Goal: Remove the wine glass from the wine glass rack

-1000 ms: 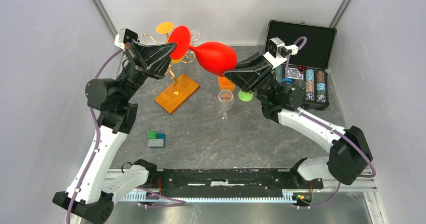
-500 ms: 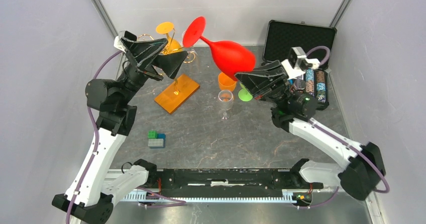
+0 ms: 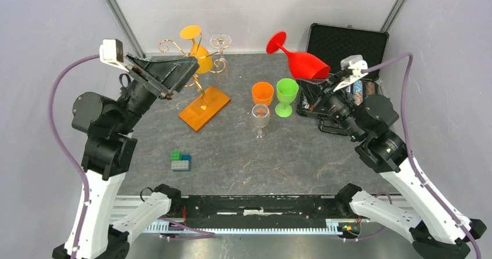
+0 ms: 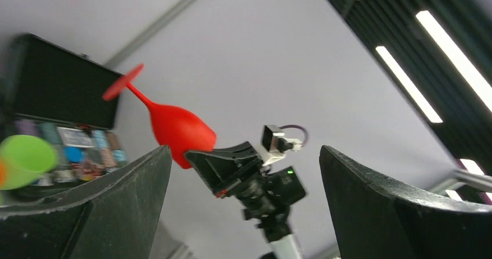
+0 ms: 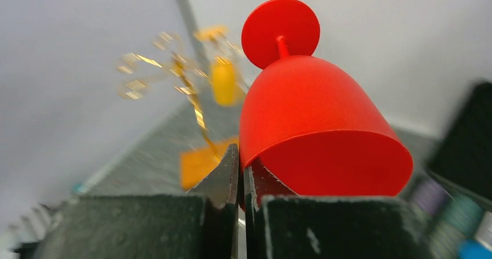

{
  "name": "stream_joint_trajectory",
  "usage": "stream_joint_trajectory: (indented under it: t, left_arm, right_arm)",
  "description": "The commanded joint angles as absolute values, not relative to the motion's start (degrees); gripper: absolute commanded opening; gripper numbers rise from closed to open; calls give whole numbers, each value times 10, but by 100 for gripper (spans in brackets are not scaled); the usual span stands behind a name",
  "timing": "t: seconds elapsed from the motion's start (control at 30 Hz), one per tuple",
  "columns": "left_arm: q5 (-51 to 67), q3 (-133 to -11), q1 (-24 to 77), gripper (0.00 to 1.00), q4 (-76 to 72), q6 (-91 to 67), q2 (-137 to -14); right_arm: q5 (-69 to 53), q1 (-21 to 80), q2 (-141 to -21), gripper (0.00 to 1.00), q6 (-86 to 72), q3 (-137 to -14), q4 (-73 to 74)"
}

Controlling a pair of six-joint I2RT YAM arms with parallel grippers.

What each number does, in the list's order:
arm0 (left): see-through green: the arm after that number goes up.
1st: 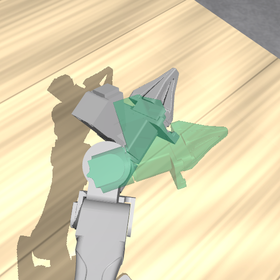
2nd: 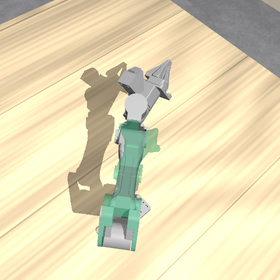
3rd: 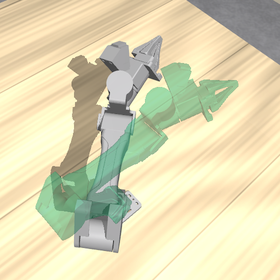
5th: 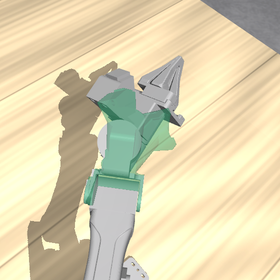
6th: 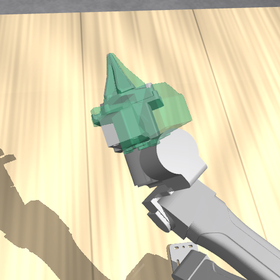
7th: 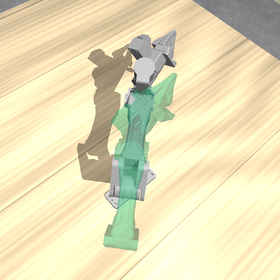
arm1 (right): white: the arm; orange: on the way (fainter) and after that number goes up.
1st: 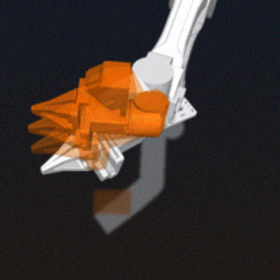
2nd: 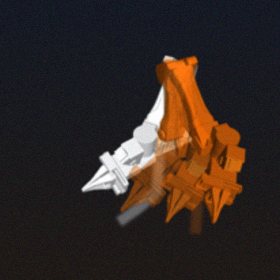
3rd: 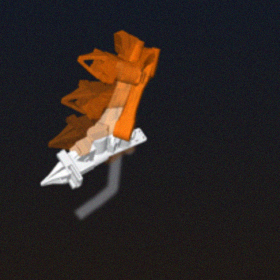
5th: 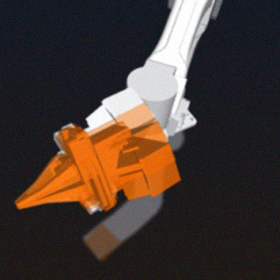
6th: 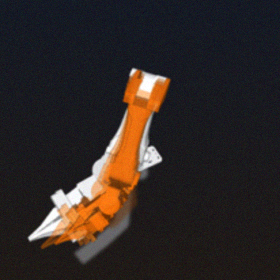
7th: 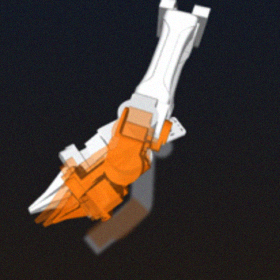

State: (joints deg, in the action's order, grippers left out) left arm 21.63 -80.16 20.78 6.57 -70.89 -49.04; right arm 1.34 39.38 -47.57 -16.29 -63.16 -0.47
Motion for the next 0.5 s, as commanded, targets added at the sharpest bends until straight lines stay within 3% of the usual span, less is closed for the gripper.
stream_joint_trajectory:
  t: [0.0, 0.23, 0.47]
  left_arm:
    - [148, -841, 210, 100, 208, -500, -492]
    - [113, -875, 209, 100, 288, -396, -510]
    - [82, -867, 210, 100, 310, -358, -509]
  right_arm:
    - [164, 393, -483, 0, -68, -704, 323]
    - [178, 393, -514, 0, -57, -775, 517]
    - [119, 393, -558, 0, -52, -756, 578]
